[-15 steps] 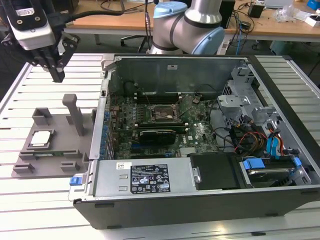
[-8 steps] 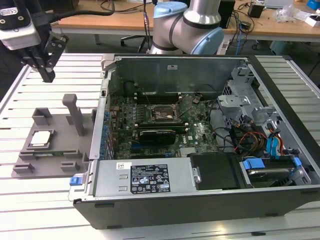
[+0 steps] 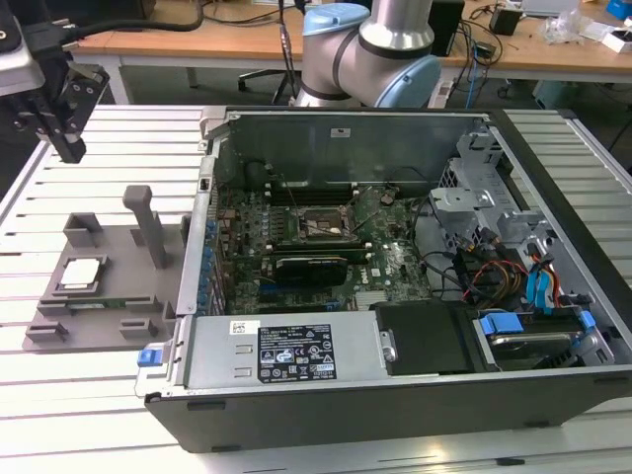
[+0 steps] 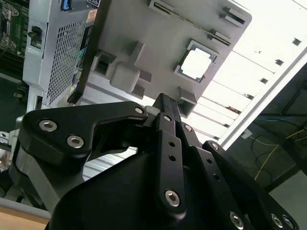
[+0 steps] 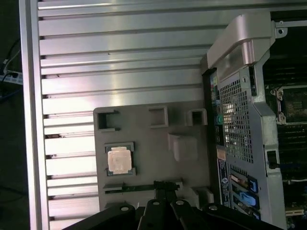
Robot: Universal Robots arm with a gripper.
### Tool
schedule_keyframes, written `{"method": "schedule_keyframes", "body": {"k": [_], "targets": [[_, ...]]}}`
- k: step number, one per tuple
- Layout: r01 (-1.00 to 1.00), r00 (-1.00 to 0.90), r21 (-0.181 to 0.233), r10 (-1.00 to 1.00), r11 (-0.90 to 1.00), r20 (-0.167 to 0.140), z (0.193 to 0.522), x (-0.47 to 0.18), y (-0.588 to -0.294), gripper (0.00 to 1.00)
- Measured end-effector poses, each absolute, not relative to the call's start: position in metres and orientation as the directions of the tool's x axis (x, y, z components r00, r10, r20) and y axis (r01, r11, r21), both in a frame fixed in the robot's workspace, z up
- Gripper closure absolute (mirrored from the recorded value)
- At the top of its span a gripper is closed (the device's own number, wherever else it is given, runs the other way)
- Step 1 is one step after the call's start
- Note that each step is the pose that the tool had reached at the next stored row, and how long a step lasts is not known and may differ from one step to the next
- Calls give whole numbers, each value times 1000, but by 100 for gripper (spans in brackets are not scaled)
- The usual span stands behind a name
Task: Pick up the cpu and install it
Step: 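Reach for the cpu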
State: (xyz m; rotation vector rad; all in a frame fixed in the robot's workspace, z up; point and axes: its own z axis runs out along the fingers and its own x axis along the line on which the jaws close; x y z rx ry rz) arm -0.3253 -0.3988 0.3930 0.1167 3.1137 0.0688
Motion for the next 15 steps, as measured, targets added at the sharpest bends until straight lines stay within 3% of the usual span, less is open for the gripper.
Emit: {"method": "schedule_keyframes", "body": {"k": [15], "targets": [[74, -997, 45, 75, 996, -23, 393, -349, -399, 89]]}}
